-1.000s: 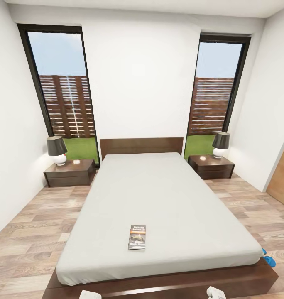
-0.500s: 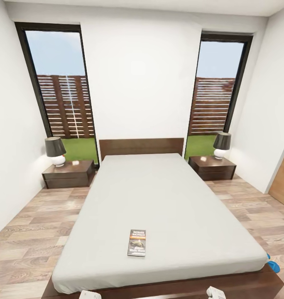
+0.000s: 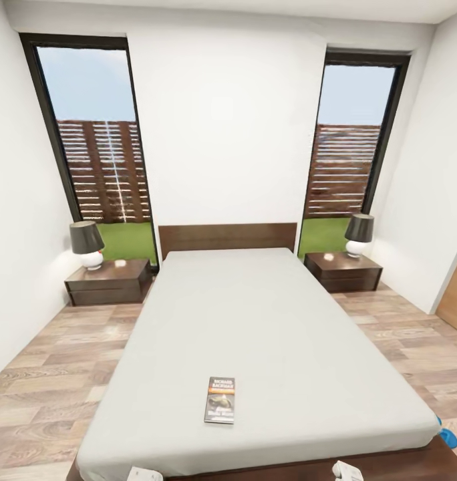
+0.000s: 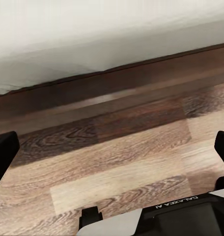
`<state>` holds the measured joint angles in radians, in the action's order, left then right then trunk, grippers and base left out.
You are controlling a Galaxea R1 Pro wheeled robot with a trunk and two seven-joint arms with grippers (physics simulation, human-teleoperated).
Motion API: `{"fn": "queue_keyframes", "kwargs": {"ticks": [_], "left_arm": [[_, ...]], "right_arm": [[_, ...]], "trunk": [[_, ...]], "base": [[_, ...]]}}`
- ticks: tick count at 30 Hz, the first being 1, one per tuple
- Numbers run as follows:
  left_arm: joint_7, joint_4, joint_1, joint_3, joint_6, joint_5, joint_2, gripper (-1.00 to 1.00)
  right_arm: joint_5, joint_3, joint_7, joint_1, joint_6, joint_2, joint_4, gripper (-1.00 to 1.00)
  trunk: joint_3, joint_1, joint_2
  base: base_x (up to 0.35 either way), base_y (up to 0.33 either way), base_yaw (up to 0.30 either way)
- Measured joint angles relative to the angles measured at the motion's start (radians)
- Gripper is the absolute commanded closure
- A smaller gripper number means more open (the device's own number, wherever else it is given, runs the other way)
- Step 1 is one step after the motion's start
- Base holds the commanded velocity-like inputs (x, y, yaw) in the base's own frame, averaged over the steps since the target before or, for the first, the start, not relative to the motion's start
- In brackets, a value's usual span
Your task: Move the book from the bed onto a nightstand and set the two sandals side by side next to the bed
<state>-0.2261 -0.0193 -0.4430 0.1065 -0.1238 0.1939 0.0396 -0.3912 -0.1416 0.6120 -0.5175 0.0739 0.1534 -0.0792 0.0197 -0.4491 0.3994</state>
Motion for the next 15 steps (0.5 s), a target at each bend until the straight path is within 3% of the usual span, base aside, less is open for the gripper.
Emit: {"fn": "queue_keyframes", "kwargs": {"ticks": [9, 15], "left_arm": [[0.000, 0.000, 0.000, 0.000, 0.000, 0.000, 0.000, -1.00], [-0.001, 0.000, 0.000, 0.000, 0.000, 0.000, 0.000, -1.00]], "right_arm": [[0.000, 0.000, 0.000, 0.000, 0.000, 0.000, 0.000, -1.00], [0.000, 0.000, 0.000, 0.000, 0.000, 0.000, 0.000, -1.00]], "trunk": [[0.000, 0.000, 0.000], [0.000, -0.001, 0.000]], "base": [[0.307, 0.000, 0.000], [0.025, 0.000, 0.000]]}}
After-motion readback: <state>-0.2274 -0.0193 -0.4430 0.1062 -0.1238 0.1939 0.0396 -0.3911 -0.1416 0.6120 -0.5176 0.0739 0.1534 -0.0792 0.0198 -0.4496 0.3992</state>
